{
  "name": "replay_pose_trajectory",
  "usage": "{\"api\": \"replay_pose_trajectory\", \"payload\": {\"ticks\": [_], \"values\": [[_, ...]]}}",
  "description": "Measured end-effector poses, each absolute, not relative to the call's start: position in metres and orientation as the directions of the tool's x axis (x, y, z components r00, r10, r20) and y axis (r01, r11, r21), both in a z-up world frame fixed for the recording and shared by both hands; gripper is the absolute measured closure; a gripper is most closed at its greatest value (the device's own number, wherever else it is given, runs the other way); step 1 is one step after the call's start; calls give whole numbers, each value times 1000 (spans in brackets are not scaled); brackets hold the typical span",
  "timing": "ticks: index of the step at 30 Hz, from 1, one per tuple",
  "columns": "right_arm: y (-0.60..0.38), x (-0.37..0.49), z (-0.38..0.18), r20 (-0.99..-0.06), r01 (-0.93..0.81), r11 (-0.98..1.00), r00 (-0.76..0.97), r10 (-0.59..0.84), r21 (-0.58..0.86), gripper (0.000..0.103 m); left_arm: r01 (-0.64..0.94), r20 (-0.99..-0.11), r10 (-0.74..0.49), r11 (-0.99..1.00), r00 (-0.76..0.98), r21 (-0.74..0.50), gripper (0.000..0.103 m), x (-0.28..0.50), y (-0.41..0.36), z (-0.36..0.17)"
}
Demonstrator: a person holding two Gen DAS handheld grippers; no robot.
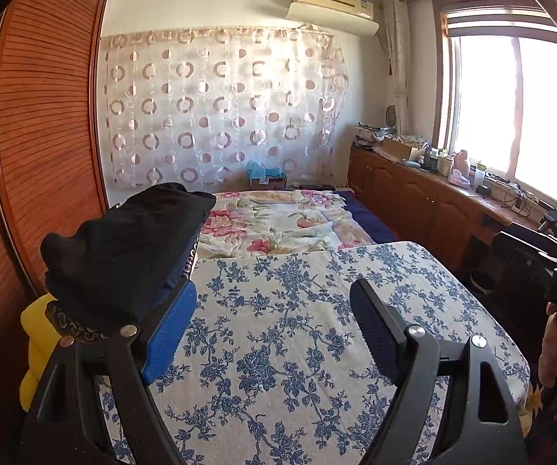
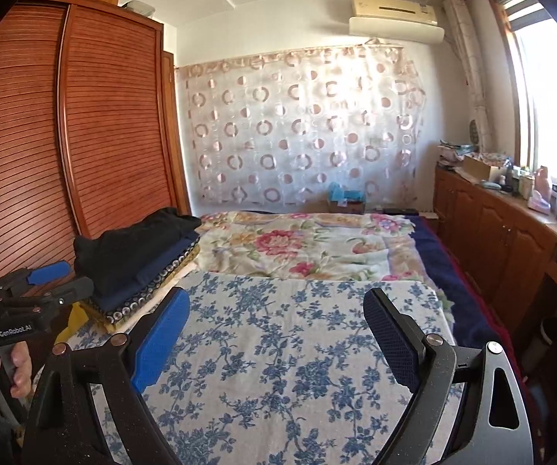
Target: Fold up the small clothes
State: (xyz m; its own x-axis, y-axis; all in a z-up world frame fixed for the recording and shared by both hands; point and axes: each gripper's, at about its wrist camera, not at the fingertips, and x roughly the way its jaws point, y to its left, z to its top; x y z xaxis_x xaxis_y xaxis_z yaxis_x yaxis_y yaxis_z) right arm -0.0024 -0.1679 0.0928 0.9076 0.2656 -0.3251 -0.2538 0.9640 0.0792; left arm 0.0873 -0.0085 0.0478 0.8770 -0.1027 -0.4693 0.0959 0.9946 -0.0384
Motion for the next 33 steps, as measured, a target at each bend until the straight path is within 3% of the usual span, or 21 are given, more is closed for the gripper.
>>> {"api": "replay_pose_trajectory", "payload": {"ticks": [33], "values": [[-174, 7, 88, -327, -236, 970, 913, 244, 65, 11, 88, -463, -97, 995, 881, -39, 21, 83, -10, 50]]}}
